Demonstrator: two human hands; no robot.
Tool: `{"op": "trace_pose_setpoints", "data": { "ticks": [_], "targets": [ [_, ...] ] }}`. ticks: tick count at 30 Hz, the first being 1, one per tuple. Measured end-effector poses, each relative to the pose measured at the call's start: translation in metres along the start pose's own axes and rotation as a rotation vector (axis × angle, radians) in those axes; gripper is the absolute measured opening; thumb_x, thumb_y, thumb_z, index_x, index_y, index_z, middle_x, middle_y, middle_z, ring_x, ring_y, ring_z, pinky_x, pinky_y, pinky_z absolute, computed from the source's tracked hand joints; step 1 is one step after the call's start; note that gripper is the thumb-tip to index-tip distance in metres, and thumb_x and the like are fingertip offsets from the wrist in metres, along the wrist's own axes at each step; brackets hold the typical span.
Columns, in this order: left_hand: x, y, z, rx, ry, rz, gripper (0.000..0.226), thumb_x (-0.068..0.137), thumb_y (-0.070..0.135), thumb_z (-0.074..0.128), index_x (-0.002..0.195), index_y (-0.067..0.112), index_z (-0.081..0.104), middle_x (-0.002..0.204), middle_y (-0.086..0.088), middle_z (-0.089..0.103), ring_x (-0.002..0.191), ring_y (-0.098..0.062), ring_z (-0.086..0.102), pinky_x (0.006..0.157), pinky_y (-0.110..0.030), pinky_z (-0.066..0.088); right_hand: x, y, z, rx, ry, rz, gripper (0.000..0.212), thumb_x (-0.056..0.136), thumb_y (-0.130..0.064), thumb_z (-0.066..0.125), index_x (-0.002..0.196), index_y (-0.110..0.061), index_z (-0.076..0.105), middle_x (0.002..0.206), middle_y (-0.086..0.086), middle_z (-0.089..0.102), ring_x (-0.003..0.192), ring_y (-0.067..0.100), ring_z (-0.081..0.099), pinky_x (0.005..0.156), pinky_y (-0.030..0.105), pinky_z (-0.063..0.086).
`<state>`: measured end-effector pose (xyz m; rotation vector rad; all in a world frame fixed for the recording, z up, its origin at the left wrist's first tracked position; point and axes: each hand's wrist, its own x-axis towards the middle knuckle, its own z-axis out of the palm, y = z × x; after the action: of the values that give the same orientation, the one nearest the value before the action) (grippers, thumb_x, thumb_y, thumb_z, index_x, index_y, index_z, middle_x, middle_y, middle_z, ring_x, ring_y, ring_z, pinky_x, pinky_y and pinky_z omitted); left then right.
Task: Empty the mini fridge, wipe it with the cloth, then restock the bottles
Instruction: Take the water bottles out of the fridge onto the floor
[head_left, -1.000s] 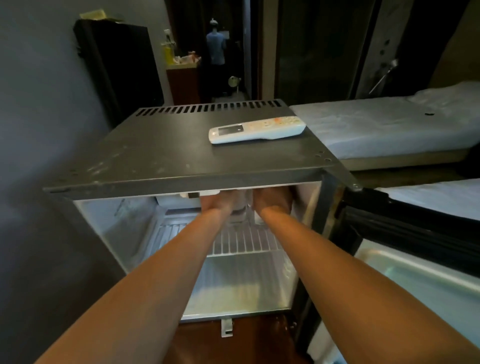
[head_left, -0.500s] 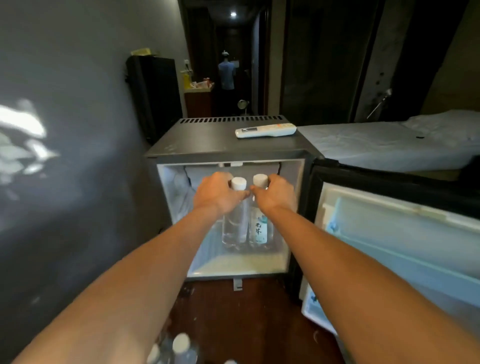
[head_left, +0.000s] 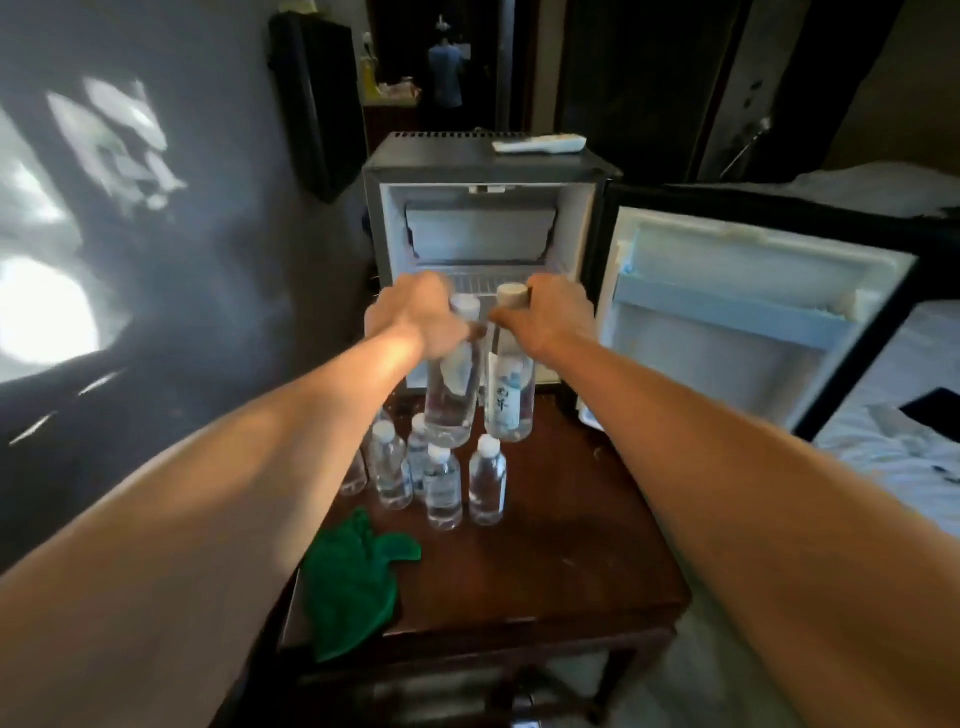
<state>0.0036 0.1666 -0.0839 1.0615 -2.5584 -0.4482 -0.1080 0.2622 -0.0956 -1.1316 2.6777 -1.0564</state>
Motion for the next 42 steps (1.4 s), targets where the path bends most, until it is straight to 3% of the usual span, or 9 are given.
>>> {"op": "trace_pose_setpoints", "data": {
  "ticks": [5, 7, 12, 18, 21, 25, 35, 37, 42],
  "targets": [
    [-0.05, -0.008, 0.017, 0.123, -0.13, -0.011, 0.034, 0.081, 0.054, 0.065, 0.096, 0.024, 0.063, 0.095, 0.001, 0.061, 0.087, -0.028, 0.06, 0.071, -0.035, 0.049, -0.047, 0.017, 0.018, -0.048, -0.107, 0.083, 0.036, 0.082, -0.04, 0.07, 0.103, -0.012, 0.065, 0.102, 0.01, 0.067, 0.091, 0.027, 0.062, 0.066, 0.029, 0.04],
    [-0.067, -0.012, 0.028, 0.179, -0.203, 0.001, 0.037, 0.079, 0.056, 0.067, 0.099, 0.025, 0.062, 0.094, 0.0, 0.056, 0.092, -0.029, 0.06, 0.07, -0.034, 0.044, -0.061, 0.026, 0.029, -0.049, -0.155, 0.104, 0.029, 0.081, -0.035, 0.071, 0.095, -0.011, 0.064, 0.097, 0.01, 0.066, 0.085, 0.026, 0.06, 0.063, 0.029, 0.04],
    [-0.081, -0.032, 0.068, 0.253, -0.281, 0.035, 0.022, 0.08, 0.042, 0.068, 0.092, 0.025, 0.06, 0.104, -0.004, 0.065, 0.102, -0.032, 0.062, 0.07, -0.035, 0.042, -0.076, 0.054, 0.068, -0.055, -0.243, 0.169, 0.028, 0.072, -0.033, 0.075, 0.093, -0.016, 0.067, 0.096, 0.008, 0.068, 0.089, 0.027, 0.063, 0.067, 0.032, 0.05],
    [-0.072, -0.052, 0.116, 0.321, -0.368, -0.033, 0.038, 0.083, 0.038, 0.067, 0.118, 0.027, 0.06, 0.117, -0.006, 0.06, 0.111, -0.033, 0.058, 0.074, -0.039, 0.042, -0.07, 0.091, 0.114, -0.133, -0.391, 0.167, 0.028, 0.074, -0.024, 0.074, 0.102, -0.023, 0.067, 0.104, 0.007, 0.067, 0.098, 0.029, 0.062, 0.075, 0.033, 0.05],
    [-0.062, -0.066, 0.14, 0.335, -0.394, -0.06, 0.035, 0.085, 0.036, 0.063, 0.119, 0.027, 0.058, 0.12, -0.007, 0.06, 0.113, -0.034, 0.058, 0.077, -0.041, 0.044, -0.06, 0.102, 0.137, -0.132, -0.41, 0.157, 0.023, 0.078, -0.023, 0.067, 0.1, -0.028, 0.065, 0.104, 0.007, 0.067, 0.096, 0.029, 0.061, 0.073, 0.033, 0.048],
    [-0.054, -0.081, 0.168, 0.35, -0.406, -0.067, 0.032, 0.084, 0.044, 0.061, 0.111, 0.026, 0.057, 0.115, -0.004, 0.063, 0.106, -0.032, 0.062, 0.073, -0.039, 0.043, -0.052, 0.114, 0.154, -0.13, -0.47, 0.163, 0.024, 0.08, -0.026, 0.071, 0.103, -0.033, 0.064, 0.103, 0.004, 0.065, 0.095, 0.026, 0.061, 0.074, 0.033, 0.051],
    [-0.057, -0.084, 0.148, 0.37, -0.543, -0.108, 0.049, 0.086, 0.041, 0.063, 0.13, 0.027, 0.048, 0.128, -0.008, 0.057, 0.117, -0.035, 0.056, 0.088, -0.046, 0.046, -0.054, 0.103, 0.156, -0.266, -0.552, 0.137, 0.04, 0.084, -0.023, 0.07, 0.121, -0.017, 0.057, 0.116, 0.01, 0.062, 0.102, 0.029, 0.061, 0.075, 0.033, 0.051],
    [-0.061, -0.087, 0.125, 0.339, -0.506, -0.124, 0.048, 0.087, 0.04, 0.062, 0.132, 0.029, 0.048, 0.13, -0.008, 0.056, 0.118, -0.035, 0.055, 0.091, -0.048, 0.046, -0.055, 0.086, 0.149, -0.258, -0.502, 0.125, 0.034, 0.086, -0.022, 0.067, 0.119, -0.017, 0.057, 0.117, 0.009, 0.06, 0.104, 0.029, 0.06, 0.074, 0.033, 0.049],
    [-0.079, -0.116, 0.054, 0.278, -0.203, -0.191, 0.036, 0.091, 0.039, 0.049, 0.126, 0.027, 0.054, 0.13, -0.005, 0.058, 0.117, -0.035, 0.057, 0.089, -0.045, 0.047, -0.062, 0.022, 0.151, -0.142, -0.381, -0.087, 0.036, 0.085, -0.024, 0.064, 0.119, -0.016, 0.055, 0.122, 0.009, 0.054, 0.11, 0.032, 0.055, 0.086, 0.039, 0.048]
  ]
}}
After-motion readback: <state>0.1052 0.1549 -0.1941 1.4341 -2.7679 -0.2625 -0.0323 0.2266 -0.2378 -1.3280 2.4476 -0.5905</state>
